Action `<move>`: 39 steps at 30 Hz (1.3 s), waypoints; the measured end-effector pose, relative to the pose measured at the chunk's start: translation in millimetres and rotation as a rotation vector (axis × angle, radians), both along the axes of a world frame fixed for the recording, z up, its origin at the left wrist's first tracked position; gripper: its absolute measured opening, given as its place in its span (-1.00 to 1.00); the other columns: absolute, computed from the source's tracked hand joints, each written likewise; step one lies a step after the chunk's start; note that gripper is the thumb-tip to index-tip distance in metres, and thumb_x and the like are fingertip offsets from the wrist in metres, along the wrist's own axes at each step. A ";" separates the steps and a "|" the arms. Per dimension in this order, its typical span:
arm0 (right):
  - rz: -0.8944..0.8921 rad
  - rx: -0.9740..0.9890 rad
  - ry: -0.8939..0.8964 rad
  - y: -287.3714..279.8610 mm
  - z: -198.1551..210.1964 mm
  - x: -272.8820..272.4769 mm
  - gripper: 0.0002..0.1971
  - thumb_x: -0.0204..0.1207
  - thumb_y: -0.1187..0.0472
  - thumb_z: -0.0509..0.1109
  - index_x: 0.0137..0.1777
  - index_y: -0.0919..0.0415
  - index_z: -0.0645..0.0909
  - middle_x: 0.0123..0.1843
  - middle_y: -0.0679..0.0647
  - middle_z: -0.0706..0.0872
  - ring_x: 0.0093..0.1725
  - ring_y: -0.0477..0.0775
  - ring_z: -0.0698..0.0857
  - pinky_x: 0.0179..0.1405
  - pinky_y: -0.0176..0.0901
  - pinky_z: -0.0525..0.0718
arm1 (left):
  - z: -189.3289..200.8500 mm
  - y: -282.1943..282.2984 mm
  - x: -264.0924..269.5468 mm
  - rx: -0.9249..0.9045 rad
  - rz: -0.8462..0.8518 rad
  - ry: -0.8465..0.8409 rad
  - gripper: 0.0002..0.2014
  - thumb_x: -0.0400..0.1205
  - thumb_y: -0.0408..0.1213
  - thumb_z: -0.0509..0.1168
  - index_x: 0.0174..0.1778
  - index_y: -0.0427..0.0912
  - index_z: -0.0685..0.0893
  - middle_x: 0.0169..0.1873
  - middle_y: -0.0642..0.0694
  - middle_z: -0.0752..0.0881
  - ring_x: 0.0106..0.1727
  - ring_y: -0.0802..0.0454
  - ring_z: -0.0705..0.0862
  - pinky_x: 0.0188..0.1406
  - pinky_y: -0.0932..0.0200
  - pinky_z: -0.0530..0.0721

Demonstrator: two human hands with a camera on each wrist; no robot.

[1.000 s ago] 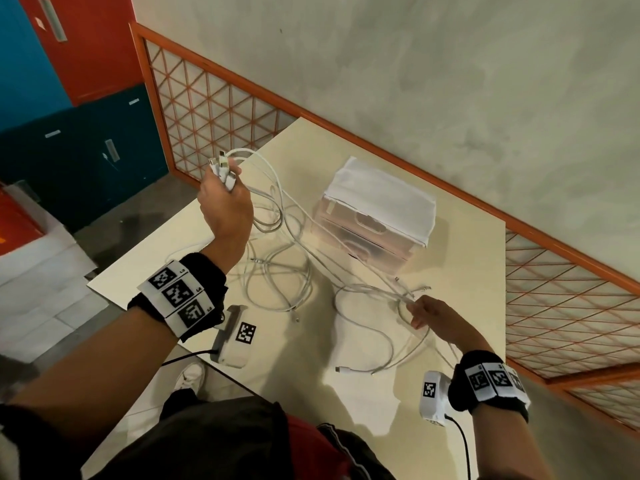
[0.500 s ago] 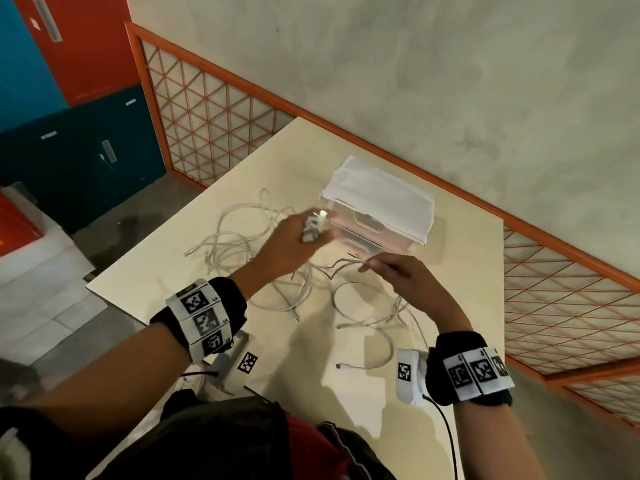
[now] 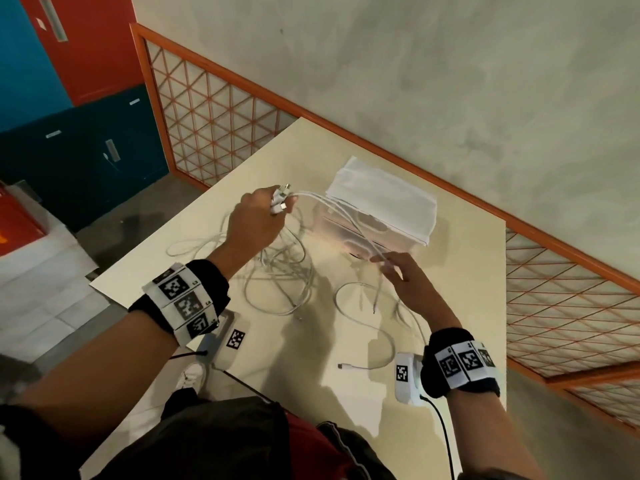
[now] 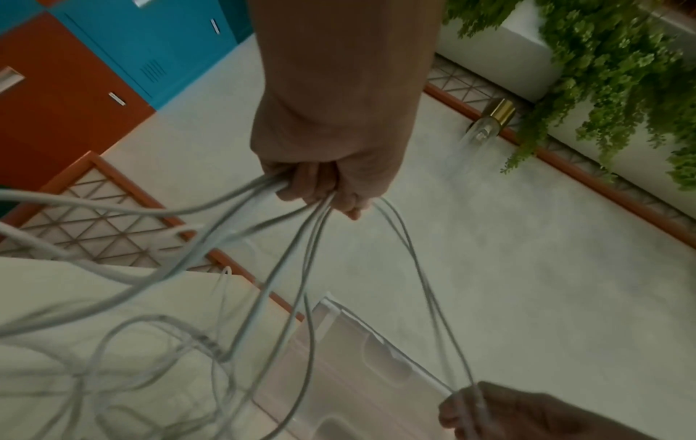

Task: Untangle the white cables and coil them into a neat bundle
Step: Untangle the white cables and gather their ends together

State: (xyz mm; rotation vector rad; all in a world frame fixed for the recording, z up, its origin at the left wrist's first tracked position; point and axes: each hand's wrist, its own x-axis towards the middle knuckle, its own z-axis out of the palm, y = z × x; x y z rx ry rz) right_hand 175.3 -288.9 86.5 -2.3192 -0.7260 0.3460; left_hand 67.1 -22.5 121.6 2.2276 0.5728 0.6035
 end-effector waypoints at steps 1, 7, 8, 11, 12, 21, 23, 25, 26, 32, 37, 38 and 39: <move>-0.016 -0.027 0.002 -1.6 -5.4 -1.4 -0.73 0.62 0.32 0.29 0.29 0.21 0.59 0.16 0.08 0.55 0.19 0.02 0.52 0.33 -0.15 0.40 | 0.9 0.5 0.3 0.011 0.036 0.024 -0.57 0.65 0.08 0.15 -0.07 -0.25 0.70 -0.09 -0.30 0.75 0.05 -0.37 0.63 -0.01 -0.11 0.60; -0.001 -0.119 0.425 -9.5 -33.3 -14.5 -0.73 0.44 0.48 0.40 -0.13 0.05 0.67 -0.27 0.00 0.70 -0.23 -0.05 0.68 -0.09 -0.26 0.64 | -3.6 -0.9 -3.9 0.085 0.128 0.170 -0.60 0.67 0.01 0.18 0.05 -0.28 0.70 0.01 -0.38 0.72 0.13 -0.40 0.60 0.00 -0.12 0.57; 0.034 -0.181 0.478 -10.2 -37.2 -19.0 -0.72 0.39 0.52 0.42 -0.18 0.08 0.69 -0.31 0.01 0.70 -0.29 -0.15 0.70 -0.11 -0.30 0.66 | -5.7 0.2 -4.3 0.095 0.109 0.226 -0.60 0.66 0.02 0.19 0.06 -0.28 0.70 0.01 -0.37 0.73 0.13 -0.38 0.62 0.01 -0.12 0.58; 0.189 -0.431 0.558 -12.2 -51.0 -38.3 -0.72 0.31 0.49 0.53 0.01 0.26 0.70 -0.25 -0.01 0.68 -0.27 -0.20 0.67 -0.28 -0.48 0.57 | -12.1 -3.1 -4.2 0.095 0.007 0.372 -0.61 0.62 0.02 0.25 0.05 -0.27 0.70 0.05 -0.30 0.74 0.15 -0.31 0.66 0.04 -0.07 0.61; 0.223 -0.491 0.558 -13.2 -56.4 -44.4 -0.69 0.29 0.45 0.56 0.03 0.24 0.69 -0.21 -0.02 0.66 -0.20 -0.12 0.65 -0.26 -0.46 0.55 | -14.2 -6.7 -4.2 0.083 -0.025 0.392 -0.61 0.60 0.01 0.29 0.07 -0.30 0.68 0.07 -0.30 0.72 0.19 -0.30 0.65 0.07 -0.06 0.60; 0.324 -0.640 0.304 -10.2 -63.2 -60.6 -0.85 0.49 0.31 0.39 -0.18 0.01 0.60 -0.09 -0.01 0.72 0.13 0.10 0.68 0.21 -0.11 0.56 | -12.1 -21.6 -7.4 -0.140 -0.193 0.317 -0.60 0.37 -0.12 0.57 -0.11 -0.29 0.59 -0.10 -0.21 0.75 0.02 -0.23 0.69 -0.03 -0.01 0.60; 0.368 -0.697 0.280 -13.6 -53.4 -58.4 -0.83 0.61 0.27 0.26 0.06 0.25 0.68 0.22 0.21 0.68 0.27 0.19 0.62 0.21 -0.16 0.49 | -9.3 -20.2 -9.0 -0.185 -0.216 0.300 -0.55 0.31 -0.21 0.62 0.01 -0.32 0.65 -0.21 -0.07 0.72 -0.08 -0.16 0.68 -0.02 0.01 0.62; 0.385 -0.730 0.257 -19.5 -39.6 -48.1 -0.73 0.67 0.32 0.16 0.18 0.45 0.63 0.26 0.31 0.64 0.23 0.25 0.64 0.09 -0.14 0.50 | -7.7 -18.1 -11.1 -0.232 -0.242 0.280 -0.57 0.29 -0.36 0.61 0.02 -0.33 0.64 -0.40 0.07 0.60 -0.26 -0.05 0.58 -0.21 0.16 0.58; 0.341 -0.701 0.258 -22.4 -30.7 -40.7 -0.74 0.65 0.37 0.15 0.16 0.46 0.62 0.19 0.31 0.67 0.14 0.25 0.67 -0.01 -0.13 0.55 | -7.4 -16.5 -12.2 -0.238 -0.255 0.281 -0.60 0.30 -0.45 0.58 0.01 -0.31 0.62 -0.45 0.11 0.55 -0.31 -0.01 0.53 -0.34 0.30 0.53; -0.007 -0.229 0.139 -23.8 48.4 -8.5 -0.71 0.54 0.51 0.19 -0.13 0.11 0.59 -0.05 0.16 0.58 -0.30 -0.03 0.65 -0.17 -0.10 0.61 | -4.5 -17.4 -15.2 -0.283 -0.405 0.295 -0.74 0.42 -0.52 0.36 -0.05 -0.22 0.52 -0.38 0.04 0.52 -0.33 0.05 0.50 -0.42 0.40 0.44; 0.069 0.250 0.246 13.4 112.3 -34.9 -0.84 0.59 0.41 0.31 0.13 0.41 0.58 -0.08 0.10 0.62 -0.17 0.07 0.79 -0.14 -0.22 0.77 | 8.6 -26.3 -18.0 -0.590 -0.598 0.221 -0.89 0.69 -0.34 0.17 -0.16 -0.16 0.51 -0.51 0.12 0.44 -0.51 0.21 0.34 -0.48 0.32 0.35; 0.100 0.298 0.270 23.2 118.3 -41.0 -0.83 0.57 0.42 0.32 0.13 0.44 0.58 -0.09 0.14 0.61 -0.15 0.09 0.80 -0.11 -0.18 0.79 | 10.2 -27.8 -18.4 -0.615 -0.619 0.204 -0.87 0.71 -0.32 0.16 -0.15 -0.15 0.54 -0.50 0.10 0.46 -0.48 0.19 0.35 -0.48 0.32 0.35; 0.124 0.326 0.286 32.5 121.9 -46.8 -0.83 0.56 0.43 0.34 0.12 0.45 0.57 -0.09 0.17 0.60 -0.14 0.09 0.81 -0.07 -0.12 0.81 | 11.8 -29.0 -19.1 -0.621 -0.638 0.180 -0.86 0.71 -0.30 0.15 -0.12 -0.14 0.58 -0.46 0.06 0.47 -0.45 0.17 0.37 -0.47 0.33 0.37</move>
